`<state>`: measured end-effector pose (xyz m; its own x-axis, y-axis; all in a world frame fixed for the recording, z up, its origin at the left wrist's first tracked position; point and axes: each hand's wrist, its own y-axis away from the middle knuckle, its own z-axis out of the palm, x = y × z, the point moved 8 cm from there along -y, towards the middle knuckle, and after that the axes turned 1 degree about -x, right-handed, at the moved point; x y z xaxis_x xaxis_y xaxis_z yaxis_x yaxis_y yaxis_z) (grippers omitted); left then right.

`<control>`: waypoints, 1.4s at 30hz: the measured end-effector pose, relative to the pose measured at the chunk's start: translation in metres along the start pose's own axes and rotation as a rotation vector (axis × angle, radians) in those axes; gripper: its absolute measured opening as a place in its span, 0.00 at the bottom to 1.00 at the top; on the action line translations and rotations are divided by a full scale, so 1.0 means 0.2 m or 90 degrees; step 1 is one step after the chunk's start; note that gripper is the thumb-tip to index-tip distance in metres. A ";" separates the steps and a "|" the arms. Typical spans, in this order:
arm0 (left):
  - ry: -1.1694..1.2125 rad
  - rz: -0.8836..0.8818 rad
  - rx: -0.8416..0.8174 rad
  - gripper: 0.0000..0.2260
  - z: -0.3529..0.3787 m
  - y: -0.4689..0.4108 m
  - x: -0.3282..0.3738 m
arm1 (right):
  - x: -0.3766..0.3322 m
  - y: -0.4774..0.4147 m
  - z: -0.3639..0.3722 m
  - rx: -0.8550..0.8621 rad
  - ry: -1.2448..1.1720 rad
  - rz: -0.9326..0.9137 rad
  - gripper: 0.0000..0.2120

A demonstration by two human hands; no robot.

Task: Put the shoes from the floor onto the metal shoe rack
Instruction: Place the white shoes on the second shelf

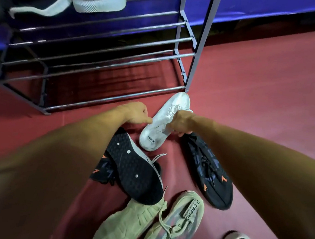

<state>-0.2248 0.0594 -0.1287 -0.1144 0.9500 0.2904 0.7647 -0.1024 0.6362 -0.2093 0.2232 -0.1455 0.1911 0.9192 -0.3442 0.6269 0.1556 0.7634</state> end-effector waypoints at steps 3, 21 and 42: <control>-0.033 -0.008 -0.053 0.16 0.08 -0.07 0.02 | 0.01 -0.06 0.07 -0.025 -0.013 0.026 0.10; -0.070 0.033 -0.051 0.02 0.08 -0.07 0.07 | 0.00 -0.03 -0.03 0.044 -0.095 -0.012 0.07; 0.062 0.077 0.017 0.02 -0.49 0.92 0.32 | -0.33 0.94 -0.42 0.045 -0.057 -0.056 0.07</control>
<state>-0.1536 0.0714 0.0775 -0.0803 0.8978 0.4331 0.7929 -0.2058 0.5736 -0.1662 0.2221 0.0666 0.1972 0.8670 -0.4576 0.6958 0.2051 0.6884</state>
